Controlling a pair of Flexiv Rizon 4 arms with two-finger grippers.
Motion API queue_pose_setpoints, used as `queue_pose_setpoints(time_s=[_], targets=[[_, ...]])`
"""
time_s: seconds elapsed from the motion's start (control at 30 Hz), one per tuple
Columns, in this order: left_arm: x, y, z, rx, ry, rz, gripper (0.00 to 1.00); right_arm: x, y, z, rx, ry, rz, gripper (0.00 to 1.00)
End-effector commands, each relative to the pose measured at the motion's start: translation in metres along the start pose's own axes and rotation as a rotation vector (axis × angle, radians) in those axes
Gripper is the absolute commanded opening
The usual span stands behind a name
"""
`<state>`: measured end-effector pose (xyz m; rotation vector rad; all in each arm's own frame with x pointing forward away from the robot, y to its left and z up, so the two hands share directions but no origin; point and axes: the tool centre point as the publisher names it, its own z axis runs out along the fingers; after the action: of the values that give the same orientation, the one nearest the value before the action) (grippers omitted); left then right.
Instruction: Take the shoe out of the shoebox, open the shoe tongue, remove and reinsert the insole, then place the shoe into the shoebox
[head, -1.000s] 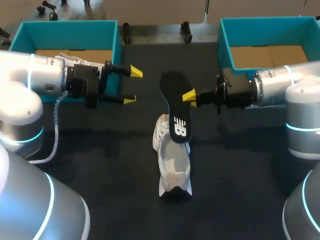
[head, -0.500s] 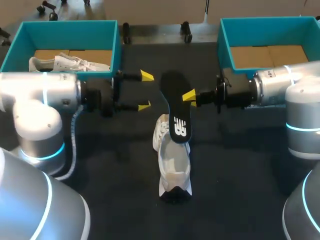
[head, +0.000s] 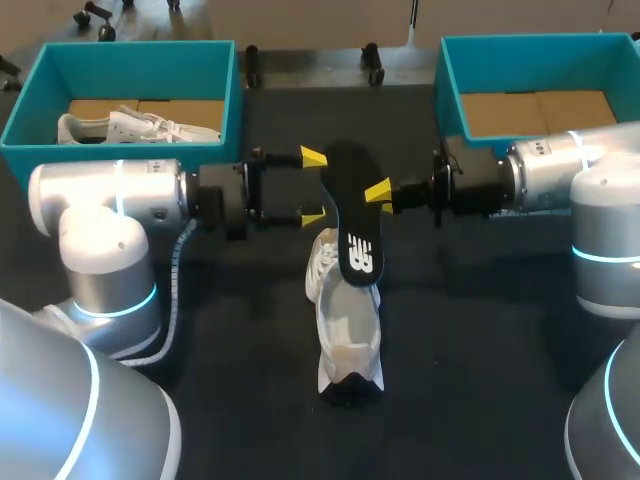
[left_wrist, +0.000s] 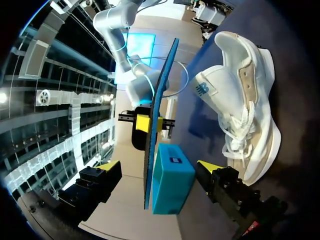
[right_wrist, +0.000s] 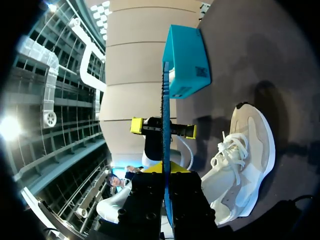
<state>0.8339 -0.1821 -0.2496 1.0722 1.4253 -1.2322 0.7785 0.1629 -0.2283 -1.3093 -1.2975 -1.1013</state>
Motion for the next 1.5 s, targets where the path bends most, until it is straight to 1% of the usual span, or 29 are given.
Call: queue_pose_setpoints(time_s=[0.03, 0.1, 0.13, 0.23, 0.33, 0.37, 0.47, 0.53, 0.57, 0.87, 1.0, 1.37, 1.5], targets=[[-0.001, -0.009, 0.009, -0.024, -0.016, 0.012, 1.00, 0.000, -0.001, 0.001, -0.002, -0.001, -0.001, 0.00], [-0.002, -0.013, 0.011, -0.041, -0.025, 0.018, 1.00, 0.000, -0.001, 0.001, -0.002, -0.001, -0.001, 0.00], [-0.003, -0.015, 0.012, -0.051, -0.030, 0.019, 0.98, 0.000, -0.001, 0.001, -0.002, -0.001, -0.001, 0.00], [-0.005, -0.020, 0.014, -0.076, -0.033, 0.034, 0.80, 0.000, -0.001, 0.001, -0.002, -0.001, -0.001, 0.00], [-0.006, -0.025, 0.018, -0.077, -0.029, 0.059, 0.71, 0.000, -0.001, 0.001, -0.002, -0.001, -0.001, 0.00], [-0.007, -0.026, 0.019, -0.078, -0.028, 0.063, 0.66, 0.000, -0.001, 0.001, -0.002, -0.001, -0.001, 0.00], [-0.008, -0.028, 0.022, -0.082, -0.028, 0.076, 0.55, 0.000, -0.001, 0.001, -0.002, -0.001, -0.001, 0.00], [-0.008, -0.029, 0.024, -0.089, -0.025, 0.092, 0.53, 0.000, -0.001, 0.001, -0.002, -0.001, -0.001, 0.00], [-0.008, -0.030, 0.025, -0.094, -0.024, 0.101, 0.49, 0.000, -0.001, 0.001, -0.002, -0.001, -0.001, 0.00], [-0.012, -0.024, 0.033, -0.131, -0.028, 0.119, 0.42, 0.000, -0.001, 0.001, -0.002, -0.001, -0.001, 0.00], [-0.012, -0.020, 0.037, -0.146, -0.023, 0.123, 0.35, 0.000, -0.001, 0.001, -0.002, -0.001, -0.001, 0.00], [-0.011, -0.014, 0.040, -0.157, -0.010, 0.135, 0.27, 0.000, -0.001, 0.001, -0.002, -0.001, -0.001, 0.00], [-0.011, -0.013, 0.041, -0.158, -0.009, 0.141, 0.21, 0.000, -0.001, 0.001, -0.002, -0.001, -0.001, 0.00]])
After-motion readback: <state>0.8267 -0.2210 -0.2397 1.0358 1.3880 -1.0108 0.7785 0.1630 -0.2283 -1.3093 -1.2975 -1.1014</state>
